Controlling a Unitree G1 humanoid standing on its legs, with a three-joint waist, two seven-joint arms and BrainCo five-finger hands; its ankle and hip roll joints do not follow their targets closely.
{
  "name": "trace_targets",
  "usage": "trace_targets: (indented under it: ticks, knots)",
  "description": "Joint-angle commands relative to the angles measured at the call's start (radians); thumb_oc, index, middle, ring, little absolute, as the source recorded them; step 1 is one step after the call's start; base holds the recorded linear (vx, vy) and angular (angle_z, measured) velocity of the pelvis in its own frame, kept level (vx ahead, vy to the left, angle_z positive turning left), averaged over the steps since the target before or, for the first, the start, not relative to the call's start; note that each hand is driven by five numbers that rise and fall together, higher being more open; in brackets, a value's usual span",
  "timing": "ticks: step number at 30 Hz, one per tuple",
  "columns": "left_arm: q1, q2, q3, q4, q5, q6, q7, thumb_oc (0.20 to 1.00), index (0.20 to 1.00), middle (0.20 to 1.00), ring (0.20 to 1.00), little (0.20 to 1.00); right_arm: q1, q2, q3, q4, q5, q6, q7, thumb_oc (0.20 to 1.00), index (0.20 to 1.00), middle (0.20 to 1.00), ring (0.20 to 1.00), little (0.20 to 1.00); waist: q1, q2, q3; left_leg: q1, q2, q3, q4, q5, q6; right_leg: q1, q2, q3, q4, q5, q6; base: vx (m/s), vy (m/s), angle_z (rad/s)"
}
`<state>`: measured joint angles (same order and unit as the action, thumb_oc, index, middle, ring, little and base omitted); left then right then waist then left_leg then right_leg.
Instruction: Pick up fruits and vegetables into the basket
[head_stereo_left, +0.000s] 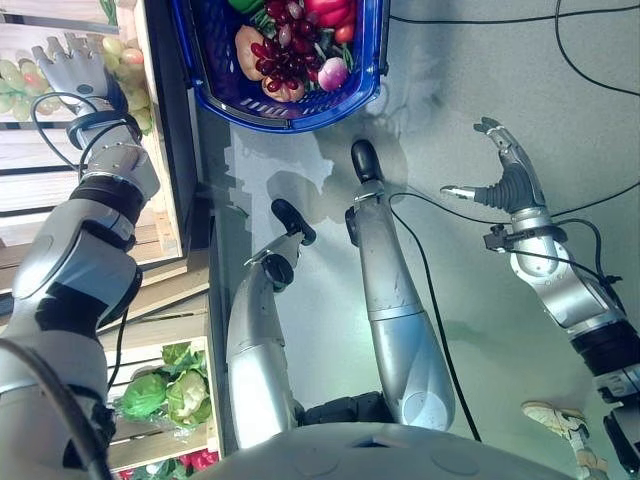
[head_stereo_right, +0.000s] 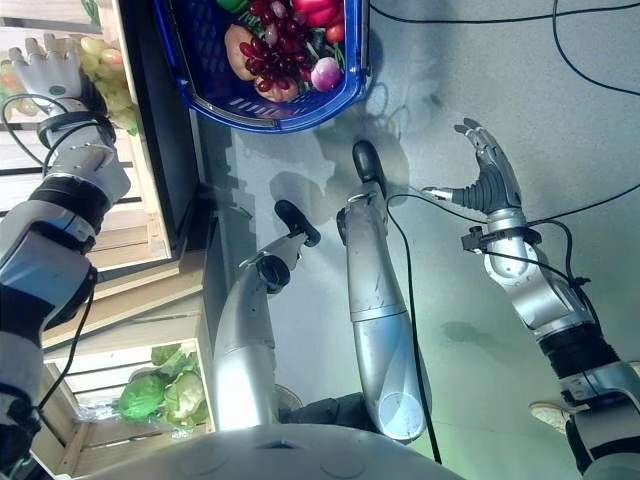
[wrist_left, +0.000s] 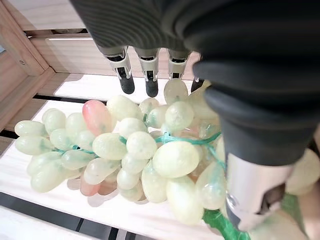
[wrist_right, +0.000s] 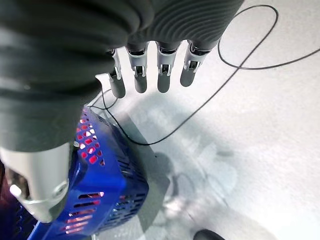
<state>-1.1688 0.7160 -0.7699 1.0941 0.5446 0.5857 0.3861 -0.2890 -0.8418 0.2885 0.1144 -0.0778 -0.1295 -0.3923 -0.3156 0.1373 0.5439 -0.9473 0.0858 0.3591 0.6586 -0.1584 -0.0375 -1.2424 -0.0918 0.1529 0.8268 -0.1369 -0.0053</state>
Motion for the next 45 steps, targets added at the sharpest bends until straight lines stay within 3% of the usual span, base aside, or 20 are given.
trace_targets:
  ticks: [1,5,15,16,17,20,28,31,33,36,37,38,42,45]
  knots:
    - [0.045,0.063,0.038,0.115,0.055,0.075,0.019,1.0,1.0,1.0,1.0,1.0,0.018,0.009,0.012,-0.022,0.012,-0.02,-0.03,1.0,1.0,1.0,1.0,1.0,-0.041,-0.01,-0.024,-0.065,-0.014,0.005,0.049,-0.044,0.013,0.002,0.043,-0.024,0.011,-0.073,0.031,0.0,0.0,0.0]
    - [0.036,0.068,0.026,0.113,0.114,0.07,0.001,1.0,1.0,1.0,1.0,1.0,0.006,0.008,0.016,-0.015,0.02,-0.021,-0.045,1.0,1.0,1.0,1.0,1.0,-0.037,-0.009,-0.024,-0.09,-0.009,0.005,0.058,-0.045,0.011,-0.02,0.044,-0.026,0.017,-0.073,0.031,0.0,0.0,0.0]
    - [0.025,0.062,0.009,0.101,0.196,0.146,0.013,1.0,1.0,1.0,1.0,1.0,-0.015,0.001,0.027,0.009,0.026,-0.043,-0.072,1.0,1.0,1.0,1.0,1.0,-0.028,-0.016,-0.024,-0.141,-0.004,-0.005,0.075,-0.047,0.012,-0.056,0.05,-0.026,0.019,-0.069,0.032,0.0,0.0,0.0]
    - [0.027,0.063,0.009,0.1,0.205,0.149,0.009,0.693,0.693,0.693,0.693,0.693,-0.015,0.002,0.028,0.009,0.025,-0.043,-0.074,1.0,1.0,1.0,1.0,1.0,-0.027,-0.018,-0.024,-0.143,-0.005,-0.006,0.075,-0.047,0.011,-0.056,0.051,-0.027,0.017,-0.068,0.032,0.0,0.0,0.0]
    - [0.027,0.062,0.009,0.096,0.21,0.145,0.007,0.2,0.2,0.2,0.2,0.2,-0.017,0.002,0.029,0.008,0.025,-0.044,-0.076,1.0,1.0,1.0,1.0,1.0,-0.026,-0.018,-0.024,-0.145,-0.005,-0.008,0.076,-0.047,0.011,-0.057,0.052,-0.027,0.017,-0.068,0.032,0.0,0.0,0.0]
    - [0.024,0.06,0.004,0.091,0.189,0.133,-0.005,0.2,0.2,0.2,0.2,0.2,-0.021,0.001,0.028,0.006,0.021,-0.047,-0.077,1.0,1.0,1.0,1.0,1.0,-0.025,-0.02,-0.024,-0.148,-0.007,-0.012,0.076,-0.048,0.012,-0.058,0.053,-0.026,0.017,-0.068,0.033,0.0,0.0,0.0]
    - [0.053,0.067,0.035,0.078,-0.042,0.059,0.148,0.2,0.2,0.2,0.2,0.2,-0.012,0.003,0.02,-0.008,-0.011,-0.07,-0.078,1.0,1.0,1.0,1.0,1.0,-0.013,-0.027,-0.024,-0.122,-0.014,-0.027,0.055,-0.042,0.013,-0.021,0.051,-0.037,-0.003,-0.068,0.034,-0.01,-0.002,0.0]
    - [0.079,0.071,0.076,0.067,-0.192,-0.012,0.21,0.2,0.2,0.2,0.2,0.2,-0.002,0.01,0.016,-0.018,-0.02,-0.079,-0.043,1.0,1.0,1.0,1.0,1.0,-0.006,-0.031,-0.024,-0.098,-0.02,-0.035,0.043,-0.039,0.011,0.008,0.047,-0.045,-0.013,-0.069,0.033,-0.02,-0.014,0.03]
    - [0.103,0.074,0.123,0.046,-0.398,-0.085,0.239,0.2,0.2,0.2,0.2,0.2,0.004,0.014,0.012,-0.031,-0.034,-0.074,0.006,1.0,1.0,1.0,1.0,1.0,0.002,-0.032,-0.024,-0.074,-0.025,-0.042,0.031,-0.037,0.01,0.035,0.044,-0.052,-0.023,-0.07,0.033,-0.03,-0.026,0.04]
    - [0.147,0.069,0.232,0.018,-0.532,-0.199,0.235,0.2,0.2,0.2,0.2,0.2,0.018,0.016,0.008,-0.058,-0.055,-0.057,0.062,1.0,1.0,1.0,1.0,1.0,0.013,-0.035,-0.024,-0.041,-0.03,-0.052,0.014,-0.032,0.012,0.071,0.039,-0.061,-0.034,-0.072,0.033,-0.02,-0.015,0.03]
    - [0.165,0.068,0.268,0.014,-0.537,-0.232,0.227,0.2,0.2,0.2,0.2,0.2,0.023,0.016,0.006,-0.065,-0.059,-0.052,0.073,1.0,1.0,1.0,1.0,1.0,0.015,-0.035,-0.024,-0.029,-0.032,-0.054,0.01,-0.031,0.012,0.084,0.037,-0.065,-0.036,-0.074,0.033,-0.02,-0.009,0.07]
    - [0.184,0.069,0.319,0.002,-0.566,-0.305,0.214,0.2,0.2,0.2,0.2,0.2,0.027,0.018,-0.003,-0.079,-0.063,-0.045,0.1,1.0,1.0,1.0,1.0,1.0,0.022,-0.036,-0.024,-0.009,-0.034,-0.057,0.001,-0.029,0.013,0.104,0.035,-0.071,-0.04,-0.077,0.033,-0.02,0.0,0.05]
    - [0.255,0.08,0.422,-0.063,-0.658,-0.414,0.188,0.2,0.2,0.2,0.2,0.2,0.047,0.012,-0.032,-0.133,-0.071,-0.011,0.181,1.0,1.0,1.0,1.0,1.0,0.033,-0.032,-0.024,0.055,-0.043,-0.065,-0.024,-0.026,0.014,0.171,0.028,-0.084,-0.057,-0.083,0.033,-0.02,0.008,0.06]
    - [0.342,0.083,0.498,-0.153,-0.729,-0.463,0.182,0.2,0.2,0.2,0.2,0.2,0.066,0.004,-0.056,-0.182,-0.101,0.012,0.257,1.0,1.0,1.0,1.0,1.0,0.048,-0.03,-0.024,0.117,-0.052,-0.071,-0.043,-0.028,0.018,0.238,0.023,-0.102,-0.076,-0.089,0.035,-0.02,0.011,0.09]
